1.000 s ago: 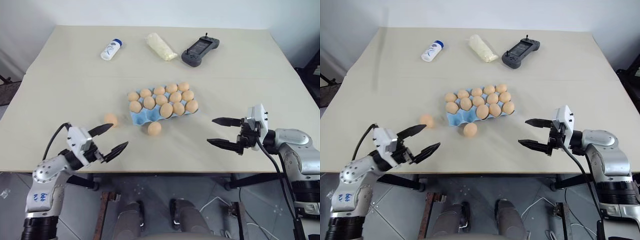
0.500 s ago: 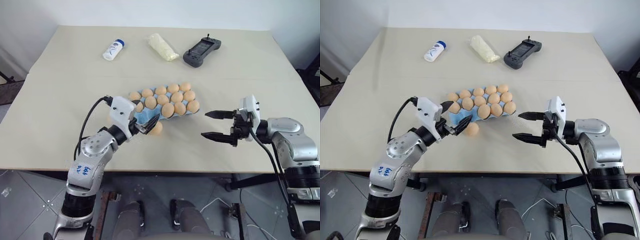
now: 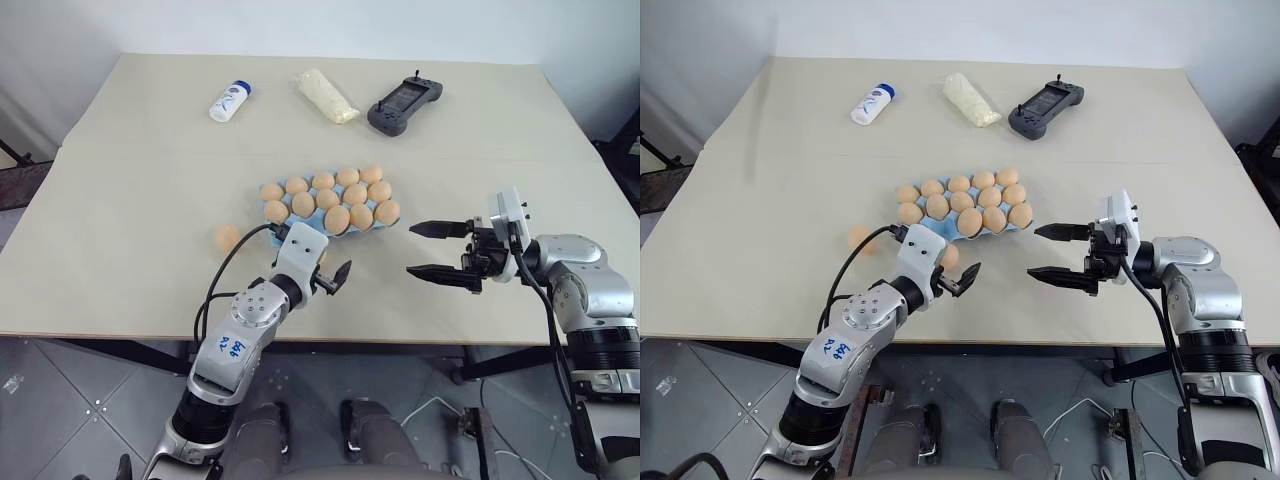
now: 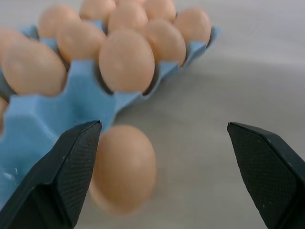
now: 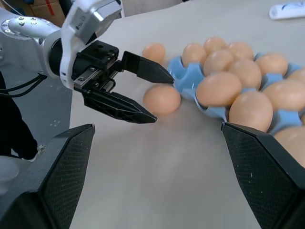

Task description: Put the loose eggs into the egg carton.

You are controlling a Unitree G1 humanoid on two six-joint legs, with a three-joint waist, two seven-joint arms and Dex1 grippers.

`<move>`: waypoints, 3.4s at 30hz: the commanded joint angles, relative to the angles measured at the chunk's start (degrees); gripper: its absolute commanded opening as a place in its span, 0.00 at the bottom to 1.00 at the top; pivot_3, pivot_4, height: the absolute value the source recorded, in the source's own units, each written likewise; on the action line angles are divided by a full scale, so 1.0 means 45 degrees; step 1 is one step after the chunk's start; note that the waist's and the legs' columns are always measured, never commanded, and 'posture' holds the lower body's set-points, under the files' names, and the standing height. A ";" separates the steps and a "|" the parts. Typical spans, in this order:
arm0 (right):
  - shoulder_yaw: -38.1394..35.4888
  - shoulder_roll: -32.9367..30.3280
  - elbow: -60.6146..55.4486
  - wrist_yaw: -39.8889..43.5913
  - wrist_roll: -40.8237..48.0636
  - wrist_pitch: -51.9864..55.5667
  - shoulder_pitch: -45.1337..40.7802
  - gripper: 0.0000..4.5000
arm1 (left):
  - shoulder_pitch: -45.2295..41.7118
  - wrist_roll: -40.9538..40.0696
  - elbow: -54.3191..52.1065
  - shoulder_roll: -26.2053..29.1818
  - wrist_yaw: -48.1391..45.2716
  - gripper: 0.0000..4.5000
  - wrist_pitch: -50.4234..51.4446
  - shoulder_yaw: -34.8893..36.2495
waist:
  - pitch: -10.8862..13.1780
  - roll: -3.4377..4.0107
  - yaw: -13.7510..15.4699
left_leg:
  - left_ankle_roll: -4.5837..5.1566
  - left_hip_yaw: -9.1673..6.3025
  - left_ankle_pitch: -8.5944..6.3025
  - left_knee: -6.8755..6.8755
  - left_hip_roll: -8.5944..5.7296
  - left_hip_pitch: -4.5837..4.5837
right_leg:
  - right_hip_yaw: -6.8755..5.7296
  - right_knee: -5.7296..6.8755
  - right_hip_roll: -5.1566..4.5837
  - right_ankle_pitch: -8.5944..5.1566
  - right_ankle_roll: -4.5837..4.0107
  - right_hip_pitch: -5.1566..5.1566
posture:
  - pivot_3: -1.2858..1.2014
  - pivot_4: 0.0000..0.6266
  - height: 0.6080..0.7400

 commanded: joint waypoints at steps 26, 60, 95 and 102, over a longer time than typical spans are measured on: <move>-0.0325 -0.0162 0.0111 -0.0116 -0.0463 -0.0243 -0.0122 1.00 | -0.0879 -0.0080 0.0718 -0.1232 0.0146 0.37 0.1637 0.0487 | 0.0000 0.0000 0.0008 | -0.0017 -0.0001 -0.0010 0.0002 -0.0001 -0.0003 | -0.0002 -0.0006 0.0000 0.0000 0.0000 -0.0001 | 0.52 0.24 1.00; -0.0447 -0.0192 0.0575 -0.0279 -0.0543 -0.0699 -0.0270 1.00 | -0.2868 0.0381 0.2693 -0.1379 0.0380 0.99 -0.1693 0.1906 | 0.0000 0.0000 0.0015 | -0.0004 0.0008 -0.0015 0.0005 -0.0002 -0.0005 | -0.0002 -0.0012 0.0005 0.0007 0.0013 -0.0001 | 0.52 0.24 1.00; -0.0334 0.1175 0.3923 0.1977 -0.0436 -0.2463 -0.2297 1.00 | 0.7264 -0.2622 -0.1523 0.1452 -0.2862 1.00 -0.7444 0.6838 | -0.0006 0.0017 -0.0024 | -0.0056 0.0004 -0.0063 -0.0145 0.0001 -0.0004 | -0.0021 -0.0195 -0.0039 0.0000 -0.0014 0.0002 | 0.52 0.24 1.00; -0.0137 0.1160 0.4241 0.1999 -0.0726 -0.2618 -0.2495 1.00 | 0.6347 -0.2854 -0.1345 0.1594 -0.2352 1.00 -0.7146 0.7248 | -0.0006 0.0017 -0.0039 | -0.0060 0.0009 -0.0069 -0.0168 -0.0001 -0.0007 | -0.0023 -0.0218 -0.0036 0.0001 -0.0012 0.0002 | 0.52 0.24 1.00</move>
